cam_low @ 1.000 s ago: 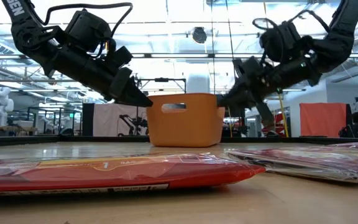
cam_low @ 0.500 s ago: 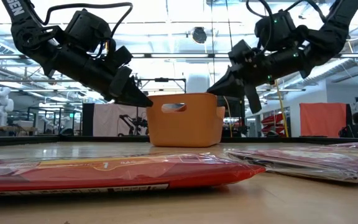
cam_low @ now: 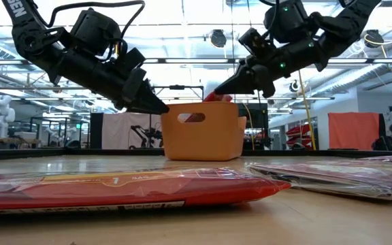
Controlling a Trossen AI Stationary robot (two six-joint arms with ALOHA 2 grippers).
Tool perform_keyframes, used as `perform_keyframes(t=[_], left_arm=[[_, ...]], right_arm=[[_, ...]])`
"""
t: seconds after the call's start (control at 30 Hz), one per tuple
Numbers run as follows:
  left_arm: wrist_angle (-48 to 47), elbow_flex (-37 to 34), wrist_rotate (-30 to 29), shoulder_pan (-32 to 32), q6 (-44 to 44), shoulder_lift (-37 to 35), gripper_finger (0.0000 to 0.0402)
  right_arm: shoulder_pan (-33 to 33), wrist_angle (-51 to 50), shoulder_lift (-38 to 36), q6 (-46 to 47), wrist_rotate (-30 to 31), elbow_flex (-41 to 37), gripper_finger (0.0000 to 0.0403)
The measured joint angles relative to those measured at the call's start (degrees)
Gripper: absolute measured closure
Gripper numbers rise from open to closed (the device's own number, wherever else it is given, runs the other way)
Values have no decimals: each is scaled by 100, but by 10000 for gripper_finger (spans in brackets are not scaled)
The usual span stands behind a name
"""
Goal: Sort popcorn bags into baskets
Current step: Put the red popcorn bag into the orange bin, then adjust orange bin on the table
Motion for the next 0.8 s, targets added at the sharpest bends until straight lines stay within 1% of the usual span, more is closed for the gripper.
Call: perform_keyframes(t=[0.1,0.2,0.27,0.37,0.5,0.57,0.67,0.7,0.8], left_arm=[[0,0,0,0,-11,0,172],[0,0,0,0,-14,0,172],[0,0,0,0,-42,0,172],[-1,0,2,0,-87,0,172],[-7,0,0,0,-118,0,172],[-13,2,0,2,-118,0,172],[-29,0,-1,2,-126,0,172],[-29,0,0,2,-138,0,172],[-33,0,-2,4,-158,0,172]], right_arm=[[18,-9,-4,223,2,2,402],[18,-154,-41,364,-2,0,386],[18,-215,-132,436,-3,4,365],[18,-567,-347,439,-2,7,326],[18,-1013,-884,394,2,6,281],[20,-1377,-1173,141,156,11,267],[-2,-1934,-1379,-416,922,9,262],[-34,-2086,-1385,-619,1069,6,266],[-152,-2253,-1227,-805,1040,2,285]])
